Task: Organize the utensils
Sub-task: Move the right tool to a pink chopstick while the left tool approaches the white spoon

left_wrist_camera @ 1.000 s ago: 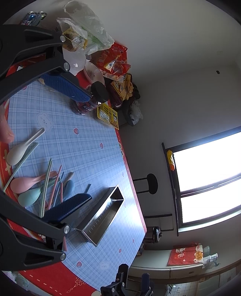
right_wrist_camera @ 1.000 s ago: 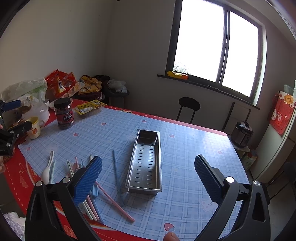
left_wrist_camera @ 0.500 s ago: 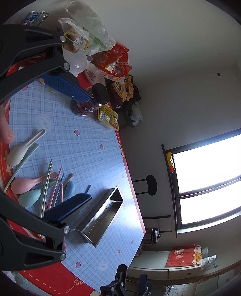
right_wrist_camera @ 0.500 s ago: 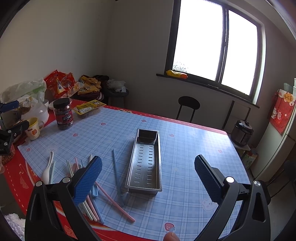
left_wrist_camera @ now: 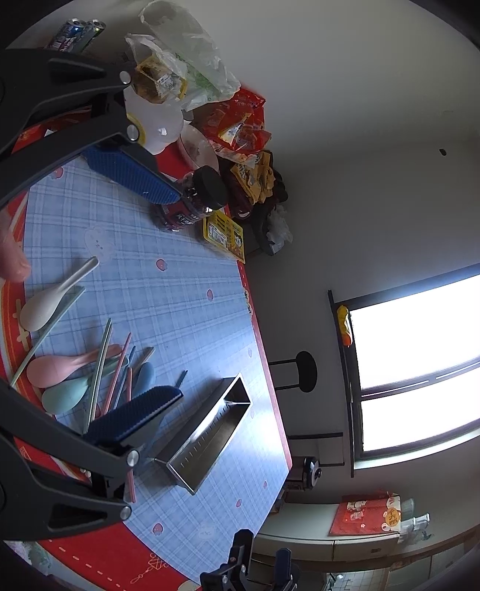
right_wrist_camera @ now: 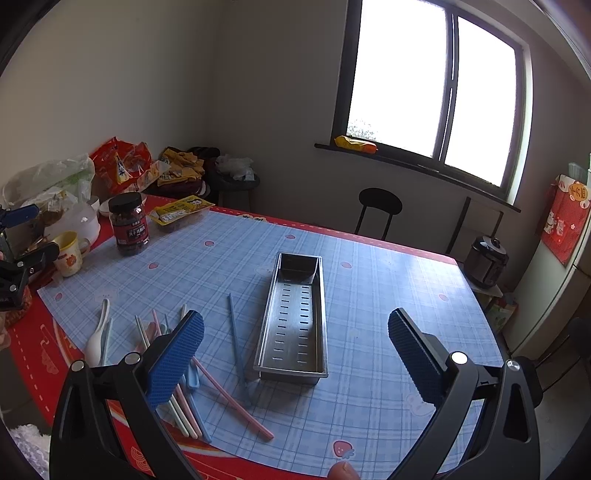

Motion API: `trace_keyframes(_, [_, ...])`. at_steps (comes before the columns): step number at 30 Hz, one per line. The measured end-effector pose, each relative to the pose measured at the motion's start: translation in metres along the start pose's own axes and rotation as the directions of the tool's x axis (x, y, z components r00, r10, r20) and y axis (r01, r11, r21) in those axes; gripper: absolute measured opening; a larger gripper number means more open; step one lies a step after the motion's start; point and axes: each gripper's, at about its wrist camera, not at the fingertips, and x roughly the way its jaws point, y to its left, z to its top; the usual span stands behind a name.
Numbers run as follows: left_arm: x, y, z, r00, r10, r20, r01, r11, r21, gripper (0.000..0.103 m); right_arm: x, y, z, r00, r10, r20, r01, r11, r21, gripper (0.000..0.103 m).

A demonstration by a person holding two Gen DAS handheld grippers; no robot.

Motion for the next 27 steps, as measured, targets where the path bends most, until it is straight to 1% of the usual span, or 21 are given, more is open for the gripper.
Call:
trace_keyframes(3, [0.007,0.004,-0.008,0.999,-0.001,-0.033,0.000,1.000,-0.018,0.098,0.007,0.003,-0.003,1.000,0.022,-0.016,-0.022,1.000,0.002,0.098])
trace_keyframes(7, [0.023,0.015,-0.030,0.993,0.000,-0.119,-0.009,0.997,-0.075,0.098,0.028,0.009,-0.015,0.994,0.092,-0.066,-0.091,0.995,0.028,0.098])
trace_keyframes(11, [0.037,0.025,-0.059,0.978,-0.014,-0.208,-0.012,0.993,-0.122,0.097,0.054,0.021,-0.032,0.973,0.184,-0.137,-0.177,0.982,0.057,0.098])
trace_keyframes(13, [0.043,0.028,-0.072,0.969,-0.016,-0.245,-0.017,0.991,-0.132,0.097,0.063,0.030,-0.039,0.962,0.227,-0.153,-0.222,0.974,0.053,0.098])
trace_keyframes(17, [0.050,0.029,-0.099,0.953,-0.033,-0.301,-0.010,0.990,-0.139,0.097,0.073,0.050,-0.048,0.949,0.269,-0.163,-0.271,0.963,0.010,0.097])
trace_keyframes(20, [0.053,0.028,-0.118,0.940,-0.067,-0.334,0.012,0.986,-0.164,0.097,0.083,0.061,-0.054,0.920,0.338,-0.199,-0.342,0.940,0.019,0.097])
trace_keyframes(22, [0.055,0.031,-0.129,0.933,-0.087,-0.349,0.015,0.979,-0.205,0.097,0.088,0.068,-0.058,0.902,0.371,-0.219,-0.376,0.926,0.020,0.095])
trace_keyframes(23, [0.056,0.032,-0.133,0.931,-0.098,-0.353,0.015,0.973,-0.230,0.097,0.091,0.072,-0.060,0.895,0.382,-0.230,-0.389,0.921,0.016,0.093])
trace_keyframes(25, [0.058,0.041,-0.143,0.926,-0.137,-0.353,0.022,0.950,-0.311,0.097,0.096,0.080,-0.064,0.882,0.400,-0.249,-0.410,0.912,0.014,0.092])
trace_keyframes(27, [0.061,0.046,-0.149,0.922,-0.164,-0.351,0.030,0.934,-0.357,0.097,0.100,0.085,-0.067,0.868,0.416,-0.270,-0.427,0.904,0.019,0.091])
